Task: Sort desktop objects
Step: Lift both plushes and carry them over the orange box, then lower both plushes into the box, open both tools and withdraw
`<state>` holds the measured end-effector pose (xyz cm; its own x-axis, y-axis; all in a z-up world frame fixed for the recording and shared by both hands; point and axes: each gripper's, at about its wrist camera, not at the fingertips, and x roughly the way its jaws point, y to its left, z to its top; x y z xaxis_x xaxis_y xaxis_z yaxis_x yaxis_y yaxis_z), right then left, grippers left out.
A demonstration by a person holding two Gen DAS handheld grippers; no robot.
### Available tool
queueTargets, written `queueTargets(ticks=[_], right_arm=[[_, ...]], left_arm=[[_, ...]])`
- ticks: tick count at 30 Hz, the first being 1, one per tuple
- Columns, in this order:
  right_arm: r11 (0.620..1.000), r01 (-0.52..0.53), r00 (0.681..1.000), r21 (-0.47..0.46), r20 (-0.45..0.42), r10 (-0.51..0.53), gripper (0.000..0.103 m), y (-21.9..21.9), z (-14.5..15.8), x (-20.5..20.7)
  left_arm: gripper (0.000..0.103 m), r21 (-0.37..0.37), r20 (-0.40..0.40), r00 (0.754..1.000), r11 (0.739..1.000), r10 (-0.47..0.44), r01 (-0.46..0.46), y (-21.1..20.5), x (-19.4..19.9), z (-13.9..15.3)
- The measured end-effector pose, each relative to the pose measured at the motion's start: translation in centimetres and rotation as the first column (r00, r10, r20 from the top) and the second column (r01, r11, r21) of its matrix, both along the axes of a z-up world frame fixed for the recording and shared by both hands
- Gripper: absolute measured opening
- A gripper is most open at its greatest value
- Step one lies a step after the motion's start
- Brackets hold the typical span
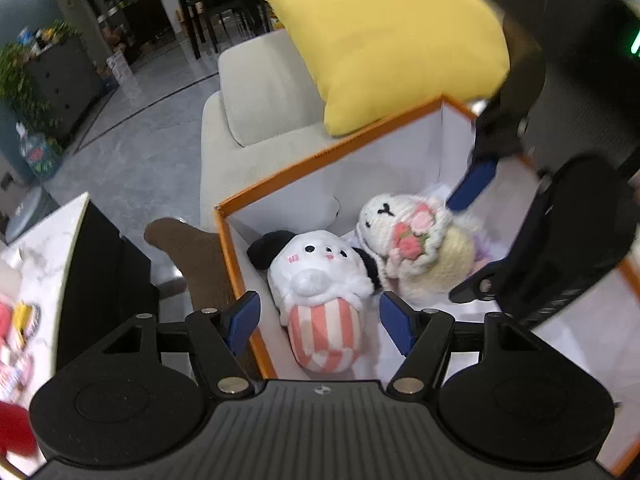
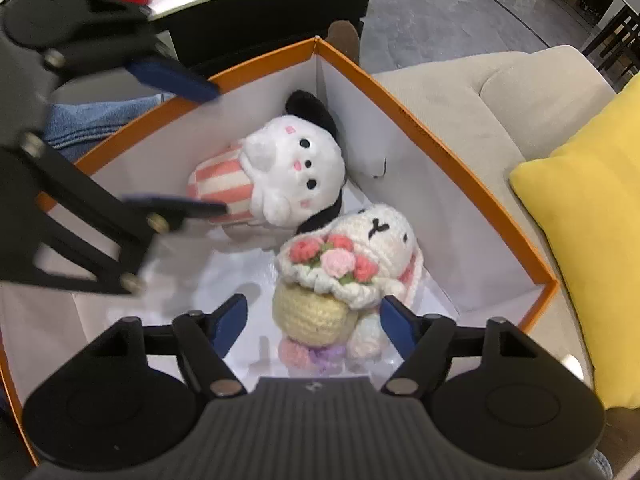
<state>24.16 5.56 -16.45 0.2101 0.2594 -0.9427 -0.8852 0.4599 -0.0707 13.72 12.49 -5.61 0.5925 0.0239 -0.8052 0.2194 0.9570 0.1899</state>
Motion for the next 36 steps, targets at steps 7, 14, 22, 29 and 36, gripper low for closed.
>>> queueTargets(ticks=[7, 14, 22, 29, 36], right_arm=[[1.0, 0.03, 1.0, -0.008, -0.001, -0.03, 0.047, -0.2, -1.3, -0.6], [0.999, 0.015, 1.0, 0.048, -0.024, -0.014, 0.04, 2.0, -0.8, -1.4], [1.0, -0.029, 0.999, 0.005, 0.04, 0.029, 0.04, 4.1, -2.1, 0.1], [1.0, 0.013, 0.998, 0.027, 0.053, -0.015, 0.047, 3.0, -0.7, -0.1], [0.979, 0.063, 0.994, 0.196, 0.073, -0.078, 0.056, -0.3, 4.9, -2.0]], left_arm=[[0.068, -0.05, -0.062, 0.992, 0.993, 0.108, -0.111, 2.1, -0.8, 0.8], [0.037, -0.117, -0.114, 0.985, 0.983, 0.128, -0.142, 2.9, -1.3, -0.4], [0.037, -0.103, -0.107, 0.985, 0.984, 0.132, -0.143, 2.6, -1.6, -0.6], [0.037, -0.112, -0.09, 0.985, 0.981, 0.148, -0.158, 2.6, -2.2, 0.1], [0.037, -0.13, 0.004, 0.988, 0.98, 0.152, -0.15, 0.8, -4.0, 4.4]])
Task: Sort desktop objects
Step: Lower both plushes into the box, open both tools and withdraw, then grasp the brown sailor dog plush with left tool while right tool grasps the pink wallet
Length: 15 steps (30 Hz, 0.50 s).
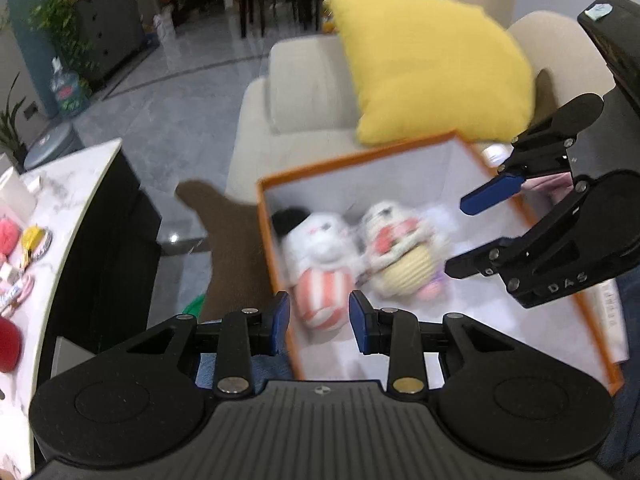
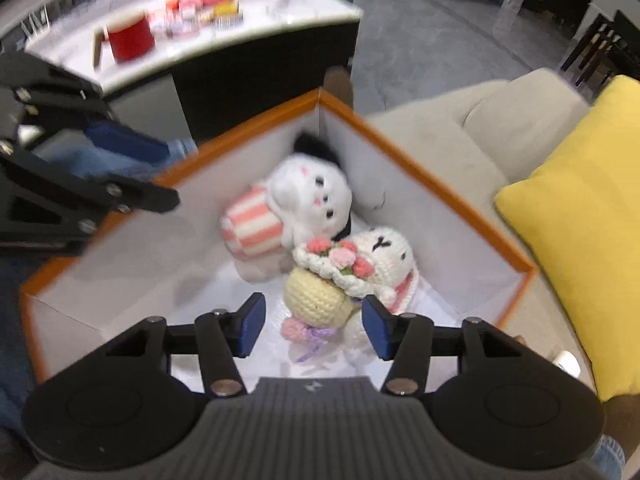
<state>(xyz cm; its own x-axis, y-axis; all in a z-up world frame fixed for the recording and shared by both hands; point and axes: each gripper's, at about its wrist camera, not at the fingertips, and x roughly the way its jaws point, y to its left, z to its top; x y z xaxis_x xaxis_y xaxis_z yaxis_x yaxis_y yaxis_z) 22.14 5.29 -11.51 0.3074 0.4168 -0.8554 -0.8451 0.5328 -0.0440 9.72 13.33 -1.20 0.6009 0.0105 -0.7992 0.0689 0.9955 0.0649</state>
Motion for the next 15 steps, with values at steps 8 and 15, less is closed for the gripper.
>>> queueTargets(ticks=[8, 15], right_arm=[[0.977, 0.147, 0.98, 0.155, 0.108, -0.165, 0.055, -9.8, 5.3, -3.4], [0.952, 0.296, 0.943, 0.082, 0.133, -0.304, 0.055, -18.2, 4.1, -3.9]], left_arm=[[0.037, -0.09, 0.041, 0.99, 0.986, -0.134, 0.137, -7.7, -1.2, 3.3], [0.037, -0.128, -0.036, 0.975, 0.968, -0.221, 0.215, -15.9, 0.8, 1.6]])
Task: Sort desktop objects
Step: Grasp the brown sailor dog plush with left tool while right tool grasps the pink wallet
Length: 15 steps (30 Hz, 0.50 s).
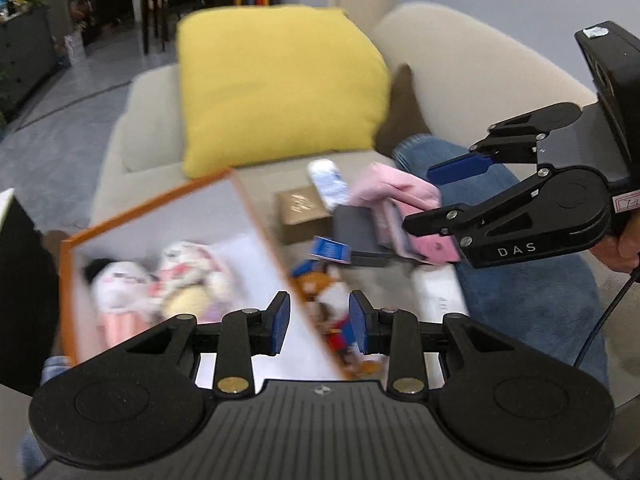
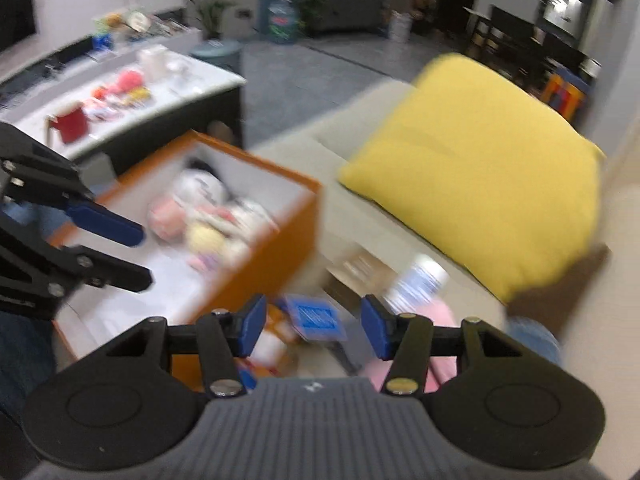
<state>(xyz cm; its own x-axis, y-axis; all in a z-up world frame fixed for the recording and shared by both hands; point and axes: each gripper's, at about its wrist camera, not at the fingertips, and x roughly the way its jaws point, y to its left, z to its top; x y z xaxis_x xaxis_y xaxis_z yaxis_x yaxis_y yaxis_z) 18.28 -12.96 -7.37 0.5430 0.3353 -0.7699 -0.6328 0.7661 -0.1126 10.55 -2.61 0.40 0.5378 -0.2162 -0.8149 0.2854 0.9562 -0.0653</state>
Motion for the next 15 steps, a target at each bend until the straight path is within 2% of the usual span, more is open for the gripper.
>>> queueTargets(ticks=[4, 8, 15], right_arm=[[0.995, 0.072, 0.997, -0.07, -0.033, -0.074, 0.055, -3.1, -2.2, 1.2], [0.988, 0.084, 0.994, -0.132, -0.051, -0.092, 0.055, -5.6, -4.1, 1.9], [0.994, 0.03, 0.992, -0.105, -0.118, -0.043, 0.055, -6.8, -6.7, 2.4]], left_arm=[[0.037, -0.002, -0.106, 0.994, 1.0, 0.027, -0.027, -3.4, 1.9, -2.4], [0.037, 0.041, -0.176, 0.981, 0.996, 0.083, -0.077, -5.7, 3.5, -4.5], [0.037, 0.142, -0.27, 0.938, 0.972, 0.219, -0.187, -7.6, 5.4, -7.5]])
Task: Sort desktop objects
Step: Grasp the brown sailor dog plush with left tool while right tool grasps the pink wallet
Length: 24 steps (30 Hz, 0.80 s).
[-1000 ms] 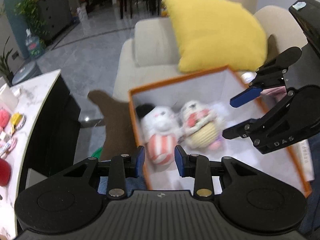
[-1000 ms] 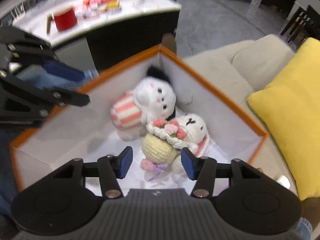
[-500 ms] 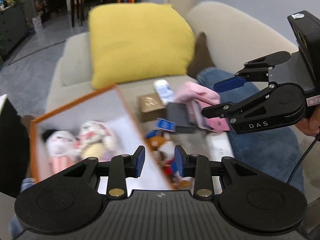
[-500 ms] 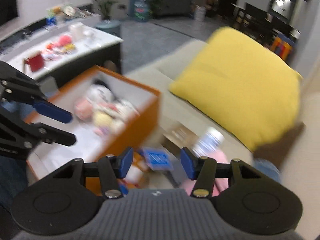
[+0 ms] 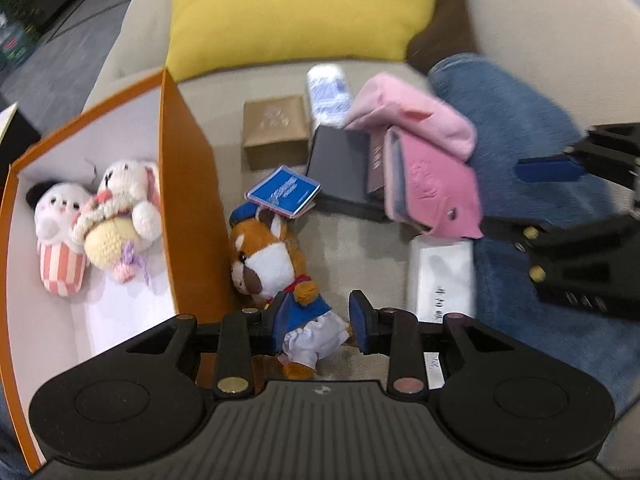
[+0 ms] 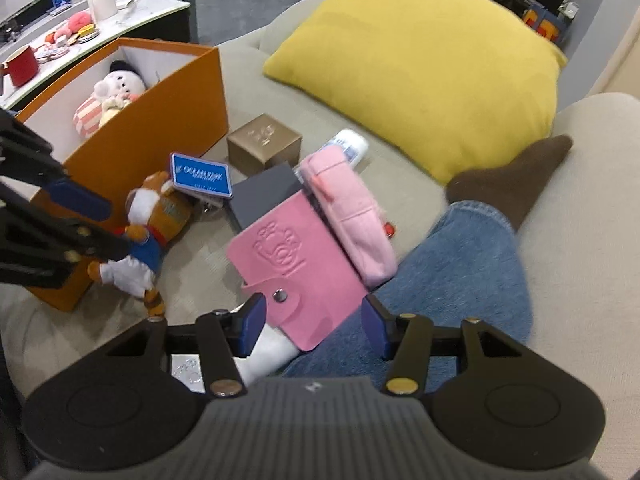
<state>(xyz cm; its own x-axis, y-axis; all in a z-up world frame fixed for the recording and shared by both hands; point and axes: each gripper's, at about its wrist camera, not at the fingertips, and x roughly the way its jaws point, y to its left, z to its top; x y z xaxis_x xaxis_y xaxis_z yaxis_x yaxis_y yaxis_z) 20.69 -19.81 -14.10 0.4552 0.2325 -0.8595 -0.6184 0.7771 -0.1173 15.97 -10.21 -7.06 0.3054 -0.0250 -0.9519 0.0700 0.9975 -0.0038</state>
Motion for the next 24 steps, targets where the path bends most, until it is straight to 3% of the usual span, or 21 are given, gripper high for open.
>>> queueTargets(ticks=[6, 13, 17, 20, 24], right_arm=[[0.998, -0.068, 0.998, 0.011, 0.02, 0.067, 0.055, -0.5, -1.1, -0.4], [0.999, -0.047, 0.999, 0.019, -0.022, 0.048, 0.055, -1.1, -1.4, 0.1], [0.999, -0.05, 0.998, 0.015, -0.026, 0.051, 0.056, -1.0, -1.5, 0.0], [0.999, -0.048, 0.998, 0.015, -0.029, 0.048, 0.056, -1.1, -1.7, 0.0], [0.999, -0.043, 0.999, 0.027, -0.025, 0.044, 0.056, -1.1, -1.6, 0.0]], left_arm=[[0.037, 0.081, -0.058, 0.994, 0.993, 0.095, -0.09, -0.4, 1.4, -2.1], [0.04, 0.134, -0.083, 0.987, 0.983, 0.136, -0.124, -0.6, 2.4, -3.9], [0.05, 0.145, -0.1, 0.987, 0.984, 0.122, -0.106, -1.2, 2.7, -4.6], [0.05, 0.163, -0.089, 0.988, 0.98, 0.129, -0.114, -1.4, 2.5, -5.2], [0.042, 0.136, -0.051, 0.99, 0.983, 0.131, -0.123, -0.9, 2.1, -4.8]])
